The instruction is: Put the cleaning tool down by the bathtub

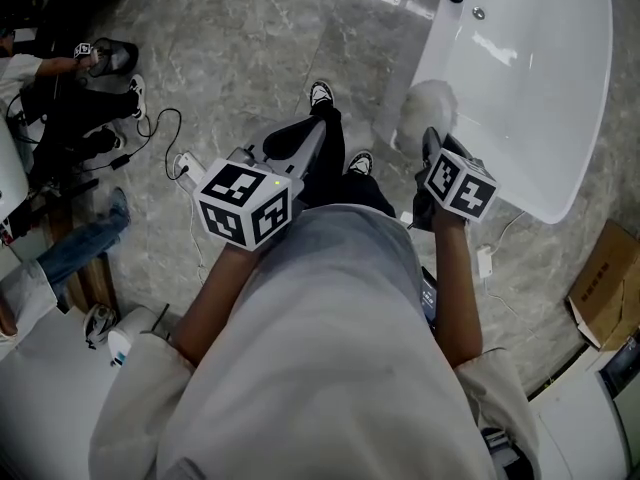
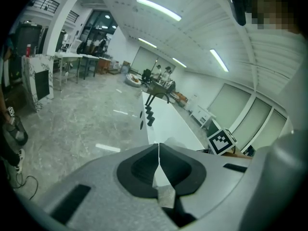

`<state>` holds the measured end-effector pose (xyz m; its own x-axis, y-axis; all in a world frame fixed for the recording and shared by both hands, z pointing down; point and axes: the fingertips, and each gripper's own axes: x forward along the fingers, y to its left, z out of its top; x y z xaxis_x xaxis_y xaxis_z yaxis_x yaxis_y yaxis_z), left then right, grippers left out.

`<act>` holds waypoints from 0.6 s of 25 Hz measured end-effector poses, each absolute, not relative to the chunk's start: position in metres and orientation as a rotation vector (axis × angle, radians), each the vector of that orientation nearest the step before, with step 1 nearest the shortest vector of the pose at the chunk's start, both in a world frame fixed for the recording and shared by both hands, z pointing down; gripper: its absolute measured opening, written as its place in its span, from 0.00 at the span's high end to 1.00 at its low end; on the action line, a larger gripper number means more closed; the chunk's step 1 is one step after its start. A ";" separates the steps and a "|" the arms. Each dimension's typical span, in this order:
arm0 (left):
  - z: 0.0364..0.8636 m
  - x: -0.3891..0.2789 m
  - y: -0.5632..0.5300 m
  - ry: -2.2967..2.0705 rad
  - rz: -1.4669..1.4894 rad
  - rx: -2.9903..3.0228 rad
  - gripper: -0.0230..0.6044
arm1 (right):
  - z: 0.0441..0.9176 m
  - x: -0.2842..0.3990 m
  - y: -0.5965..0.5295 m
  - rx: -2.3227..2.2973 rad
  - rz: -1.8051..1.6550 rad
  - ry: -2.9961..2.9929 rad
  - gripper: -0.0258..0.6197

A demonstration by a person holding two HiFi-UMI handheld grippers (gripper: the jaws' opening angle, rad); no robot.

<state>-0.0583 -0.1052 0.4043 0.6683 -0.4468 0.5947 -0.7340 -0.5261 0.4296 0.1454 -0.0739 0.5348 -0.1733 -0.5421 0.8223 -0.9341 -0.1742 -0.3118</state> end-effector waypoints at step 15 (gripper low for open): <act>0.407 -0.064 -0.108 -0.918 0.555 2.187 0.95 | 0.571 0.151 -0.070 1.604 1.283 -1.629 0.86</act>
<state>-0.0644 -0.1084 0.4068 0.6583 -0.4482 0.6048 -0.7437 -0.5110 0.4309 0.1506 -0.0703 0.5708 -0.1687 -0.4668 0.8681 -0.9533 -0.1466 -0.2641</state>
